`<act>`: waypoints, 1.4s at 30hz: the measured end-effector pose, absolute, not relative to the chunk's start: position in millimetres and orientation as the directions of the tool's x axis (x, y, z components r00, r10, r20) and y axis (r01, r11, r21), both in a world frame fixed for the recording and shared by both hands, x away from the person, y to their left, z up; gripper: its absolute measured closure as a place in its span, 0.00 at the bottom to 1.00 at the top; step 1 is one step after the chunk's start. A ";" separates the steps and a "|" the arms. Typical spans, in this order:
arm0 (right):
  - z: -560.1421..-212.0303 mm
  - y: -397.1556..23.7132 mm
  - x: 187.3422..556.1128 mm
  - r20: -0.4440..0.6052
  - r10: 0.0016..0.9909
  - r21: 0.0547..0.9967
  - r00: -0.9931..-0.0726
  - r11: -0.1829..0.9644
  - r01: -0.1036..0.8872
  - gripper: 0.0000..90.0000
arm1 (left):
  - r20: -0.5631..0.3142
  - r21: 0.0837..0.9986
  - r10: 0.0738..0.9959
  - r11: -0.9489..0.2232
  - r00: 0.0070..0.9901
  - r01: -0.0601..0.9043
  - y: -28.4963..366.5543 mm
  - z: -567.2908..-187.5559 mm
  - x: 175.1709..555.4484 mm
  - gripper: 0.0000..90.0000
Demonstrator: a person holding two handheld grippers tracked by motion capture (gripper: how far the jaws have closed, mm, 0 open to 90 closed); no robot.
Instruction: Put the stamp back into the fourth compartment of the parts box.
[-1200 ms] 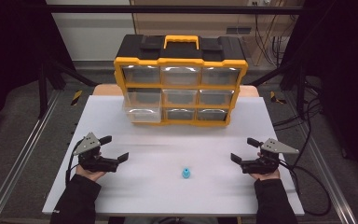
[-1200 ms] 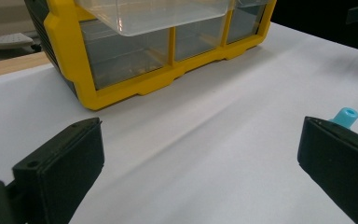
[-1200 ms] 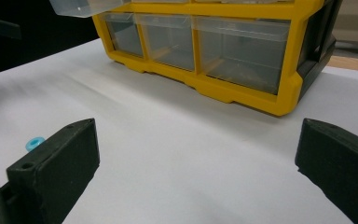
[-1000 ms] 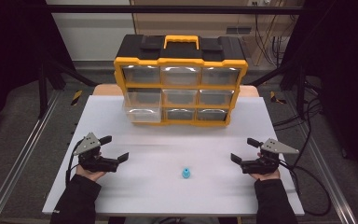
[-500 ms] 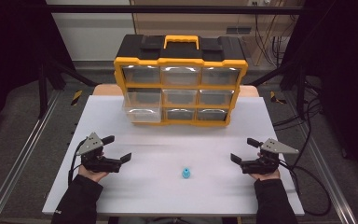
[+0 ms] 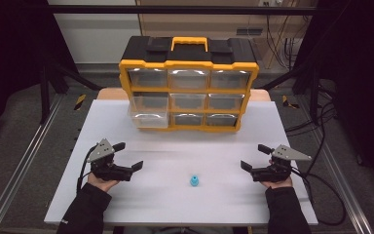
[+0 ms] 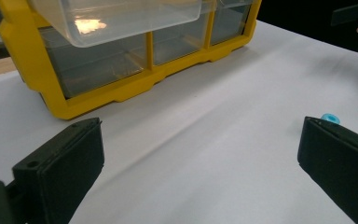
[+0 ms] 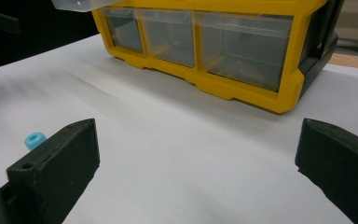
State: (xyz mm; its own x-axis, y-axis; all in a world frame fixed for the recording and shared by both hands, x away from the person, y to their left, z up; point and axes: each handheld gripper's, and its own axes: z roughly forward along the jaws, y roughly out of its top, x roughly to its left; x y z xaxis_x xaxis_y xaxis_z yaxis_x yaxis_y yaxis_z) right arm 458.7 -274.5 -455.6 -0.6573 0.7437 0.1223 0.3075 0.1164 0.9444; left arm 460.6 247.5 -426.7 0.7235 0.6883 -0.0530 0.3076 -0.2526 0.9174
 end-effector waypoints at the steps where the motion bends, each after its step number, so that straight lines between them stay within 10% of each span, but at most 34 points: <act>1: -455.7 -274.5 458.8 0.121 0.745 0.944 -0.656 0.118 0.307 0.00 | -0.052 0.917 0.684 -0.256 0.727 0.307 244.8 -427.1 460.4 0.00; 42: -456.5 -273.8 458.9 0.117 0.744 0.942 -0.657 0.125 0.310 0.00 | -0.049 0.901 0.636 -0.305 0.770 0.309 187.3 -425.5 453.9 0.00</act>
